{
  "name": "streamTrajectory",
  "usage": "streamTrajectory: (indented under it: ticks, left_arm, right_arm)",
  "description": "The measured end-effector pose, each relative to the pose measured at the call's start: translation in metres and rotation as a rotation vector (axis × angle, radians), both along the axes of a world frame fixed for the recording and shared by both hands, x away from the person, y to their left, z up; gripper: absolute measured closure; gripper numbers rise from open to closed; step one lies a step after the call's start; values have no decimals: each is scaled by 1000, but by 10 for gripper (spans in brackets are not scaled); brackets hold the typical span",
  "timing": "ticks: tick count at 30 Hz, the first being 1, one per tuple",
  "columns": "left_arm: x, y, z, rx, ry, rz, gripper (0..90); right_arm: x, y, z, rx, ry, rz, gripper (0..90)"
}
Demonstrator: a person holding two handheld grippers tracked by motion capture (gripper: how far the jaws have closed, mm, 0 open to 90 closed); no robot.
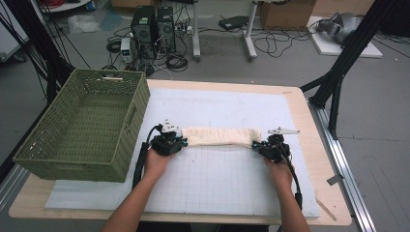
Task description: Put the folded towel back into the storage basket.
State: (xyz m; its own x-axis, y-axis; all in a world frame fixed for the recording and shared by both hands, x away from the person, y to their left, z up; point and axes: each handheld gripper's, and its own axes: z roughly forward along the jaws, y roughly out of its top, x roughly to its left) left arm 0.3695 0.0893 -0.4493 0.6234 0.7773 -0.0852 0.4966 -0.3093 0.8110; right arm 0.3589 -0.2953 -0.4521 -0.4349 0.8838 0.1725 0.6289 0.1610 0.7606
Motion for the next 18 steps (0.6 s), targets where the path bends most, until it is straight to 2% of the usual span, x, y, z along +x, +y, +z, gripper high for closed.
streamTrajectory:
  ticks: [2, 6, 9, 12, 18]
  left_arm:
    - [-3, 0, 3, -2, -24, -5, 808]
    - [-11, 5, 11, -14, -58, -22, 809]
    - [-20, 9, 16, -38, -77, -37, 809]
    - [-31, 10, 21, -61, -119, -57, 810]
    - [-50, 18, 30, -139, -173, -71, 810]
  right_arm:
    - [-1, 0, 1, -3, -9, 1, 818]
    - [-7, -1, 3, -35, -77, 38, 818]
    - [-13, -2, 5, -49, -105, 71, 818]
    - [-20, -3, 10, -62, -137, 88, 819]
    - [-31, -8, 24, -39, -205, 108, 820]
